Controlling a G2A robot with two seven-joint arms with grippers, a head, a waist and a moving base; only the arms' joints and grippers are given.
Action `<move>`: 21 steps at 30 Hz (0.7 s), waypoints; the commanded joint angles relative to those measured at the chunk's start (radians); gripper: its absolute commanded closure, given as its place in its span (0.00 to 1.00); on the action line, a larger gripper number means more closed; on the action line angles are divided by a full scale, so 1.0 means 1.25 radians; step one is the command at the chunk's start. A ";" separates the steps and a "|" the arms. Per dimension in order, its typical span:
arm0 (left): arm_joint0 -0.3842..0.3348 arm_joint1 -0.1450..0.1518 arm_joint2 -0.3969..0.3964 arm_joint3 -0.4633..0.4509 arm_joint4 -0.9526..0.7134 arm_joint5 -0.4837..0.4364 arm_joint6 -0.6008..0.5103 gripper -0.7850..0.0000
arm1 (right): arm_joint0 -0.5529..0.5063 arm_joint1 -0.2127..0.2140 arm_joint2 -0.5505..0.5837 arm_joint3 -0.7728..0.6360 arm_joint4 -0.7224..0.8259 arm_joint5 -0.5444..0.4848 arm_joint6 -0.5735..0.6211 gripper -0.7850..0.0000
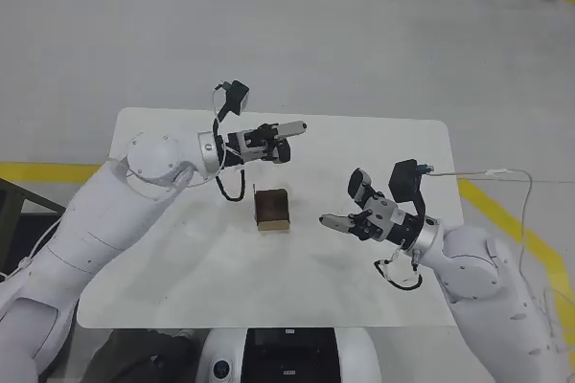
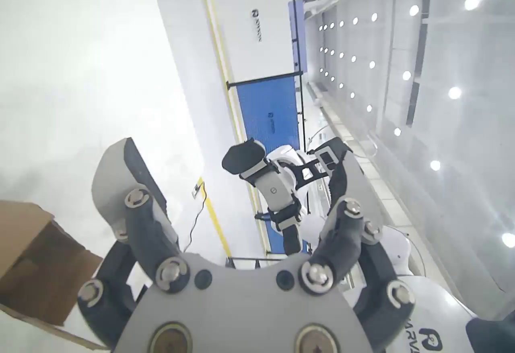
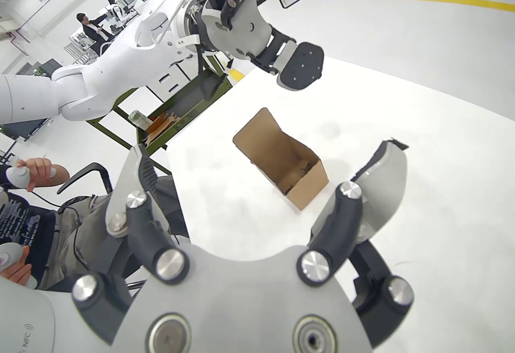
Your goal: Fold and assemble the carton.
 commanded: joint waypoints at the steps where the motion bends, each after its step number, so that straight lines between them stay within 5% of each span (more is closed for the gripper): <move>1: 0.021 0.004 -0.026 0.013 0.011 -0.059 0.005 0.00 | -0.002 0.001 0.001 -0.002 -0.001 0.000 0.000 0.00; 14: 0.105 0.038 -0.171 0.097 0.283 -0.280 0.026 0.00 | 0.013 0.002 -0.026 -0.004 -0.010 0.012 0.013 0.00; 21: 0.187 0.066 -0.256 0.077 0.451 -0.408 0.002 0.00 | 0.042 -0.003 -0.071 0.005 -0.051 0.037 0.006 0.00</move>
